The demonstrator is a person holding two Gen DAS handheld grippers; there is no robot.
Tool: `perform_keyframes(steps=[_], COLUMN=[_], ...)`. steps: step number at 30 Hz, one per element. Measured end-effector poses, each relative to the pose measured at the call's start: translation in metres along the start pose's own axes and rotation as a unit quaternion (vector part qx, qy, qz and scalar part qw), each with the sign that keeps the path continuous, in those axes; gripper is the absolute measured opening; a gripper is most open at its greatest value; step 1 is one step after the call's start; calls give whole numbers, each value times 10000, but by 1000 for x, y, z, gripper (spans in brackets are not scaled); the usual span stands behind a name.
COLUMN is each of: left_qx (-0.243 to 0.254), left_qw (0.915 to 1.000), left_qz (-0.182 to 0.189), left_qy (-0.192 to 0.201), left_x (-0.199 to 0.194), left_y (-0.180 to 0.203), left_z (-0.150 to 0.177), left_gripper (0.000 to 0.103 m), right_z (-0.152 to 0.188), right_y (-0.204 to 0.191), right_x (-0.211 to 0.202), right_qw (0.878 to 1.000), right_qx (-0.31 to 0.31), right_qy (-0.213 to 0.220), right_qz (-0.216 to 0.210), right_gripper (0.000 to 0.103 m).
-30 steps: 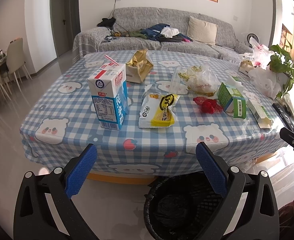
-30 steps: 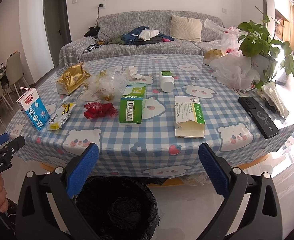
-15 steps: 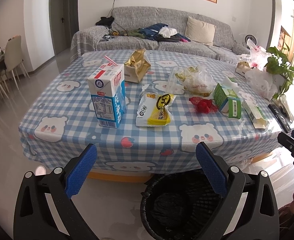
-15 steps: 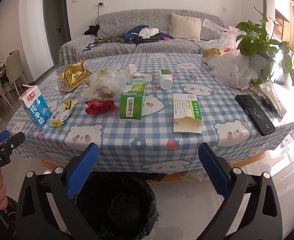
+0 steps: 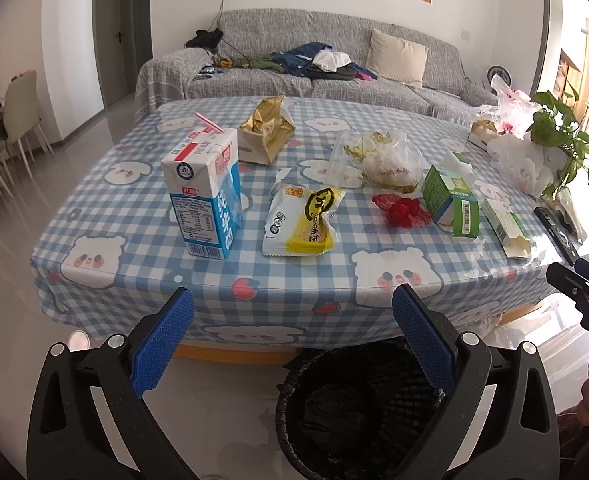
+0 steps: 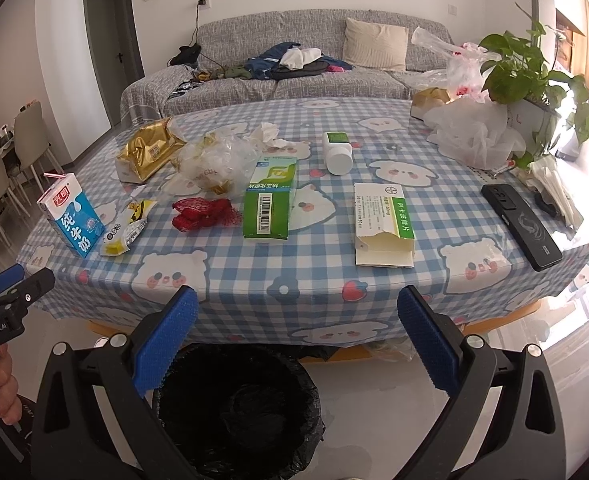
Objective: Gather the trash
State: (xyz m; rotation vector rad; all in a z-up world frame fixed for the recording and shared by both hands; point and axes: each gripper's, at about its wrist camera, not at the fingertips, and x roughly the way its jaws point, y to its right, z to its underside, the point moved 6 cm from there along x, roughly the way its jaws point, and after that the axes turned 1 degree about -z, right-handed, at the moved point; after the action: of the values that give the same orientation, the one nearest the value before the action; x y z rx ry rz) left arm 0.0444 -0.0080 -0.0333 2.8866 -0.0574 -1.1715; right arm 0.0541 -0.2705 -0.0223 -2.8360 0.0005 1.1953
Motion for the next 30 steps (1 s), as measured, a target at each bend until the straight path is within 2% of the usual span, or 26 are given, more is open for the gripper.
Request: perform_keyframes(steps=[20,30], left_qx=[68,105], left_qw=[9998,9998], left_qz=[108,92], left_qy=[-154,-119], left_x=[9,-3], left_y=[5,7], left_z=[-2,1], left_gripper=[97,97], right_z=[-7,-6], right_y=[4,6], right_x=[5,-7], right_qw=[10000,9999], right_qx=[-41,-36], right_qy=[-4,56], right_qz=[80,103], right_gripper=[96,95])
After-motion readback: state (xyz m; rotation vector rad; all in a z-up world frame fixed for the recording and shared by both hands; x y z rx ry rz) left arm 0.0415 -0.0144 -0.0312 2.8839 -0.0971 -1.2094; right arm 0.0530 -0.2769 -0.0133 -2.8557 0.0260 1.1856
